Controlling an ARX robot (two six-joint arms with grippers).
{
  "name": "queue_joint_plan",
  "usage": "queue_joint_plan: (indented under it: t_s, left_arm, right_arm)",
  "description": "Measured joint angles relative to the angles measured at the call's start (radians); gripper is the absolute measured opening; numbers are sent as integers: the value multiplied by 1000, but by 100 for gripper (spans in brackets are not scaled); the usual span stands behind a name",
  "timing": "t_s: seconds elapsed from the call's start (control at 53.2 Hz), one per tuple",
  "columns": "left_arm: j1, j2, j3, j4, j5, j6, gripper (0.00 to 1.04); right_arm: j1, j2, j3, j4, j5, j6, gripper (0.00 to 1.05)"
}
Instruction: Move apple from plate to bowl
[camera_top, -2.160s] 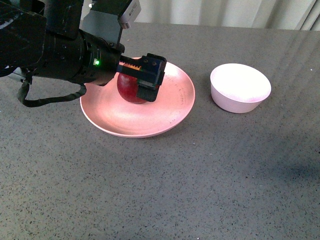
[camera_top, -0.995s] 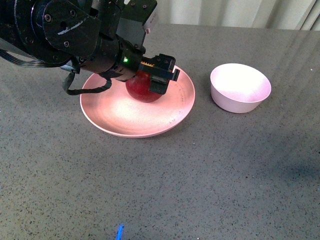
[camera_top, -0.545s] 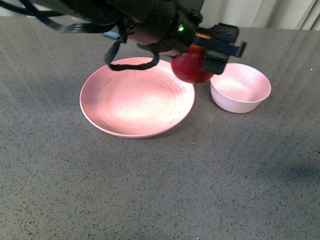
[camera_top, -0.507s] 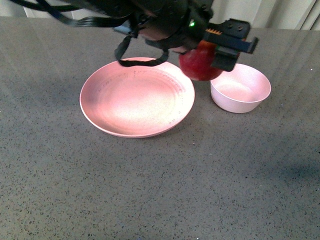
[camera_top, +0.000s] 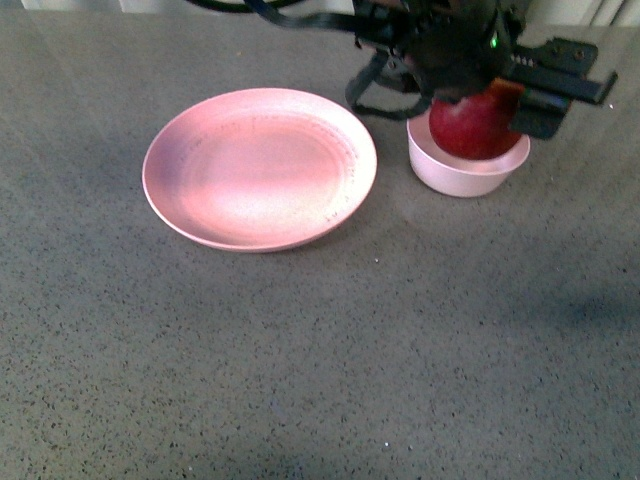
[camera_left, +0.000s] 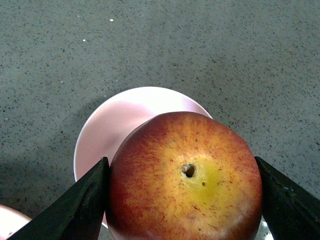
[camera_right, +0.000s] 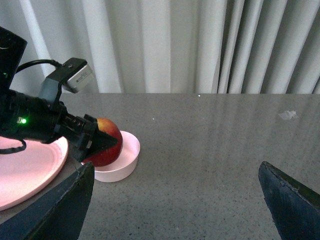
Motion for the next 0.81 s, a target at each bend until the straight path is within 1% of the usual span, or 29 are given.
queue_joint_plan:
  t_s: [0.338,0.582,0.601,0.638,0.714,0.77,0.808]
  left_arm:
    - [3,71,154,-43,-6,-5,74]
    - [7,105,168,-47,-6,-8,74]
    - [7,107,168,-47,-6,-9,75]
    - [8,109,167,-47,-6,-9,84]
    - [10,111,166,-44,-6,-9,97]
    - [12,111,162,-37,-6,-11,95]
    - [15,111,156,-32,-6,-13,96]
  right_arm:
    - [0,0,0,0,0,0,96]
    - [0,0,0,0,0,0,96]
    - [0,0,0,0,0,0,96]
    - [0,0,0,0,0,0,96]
    - [0,0,0,0,0,0,96]
    - [0,0,0,0,0,0,96]
    - [0,0,0,0,0,0,96]
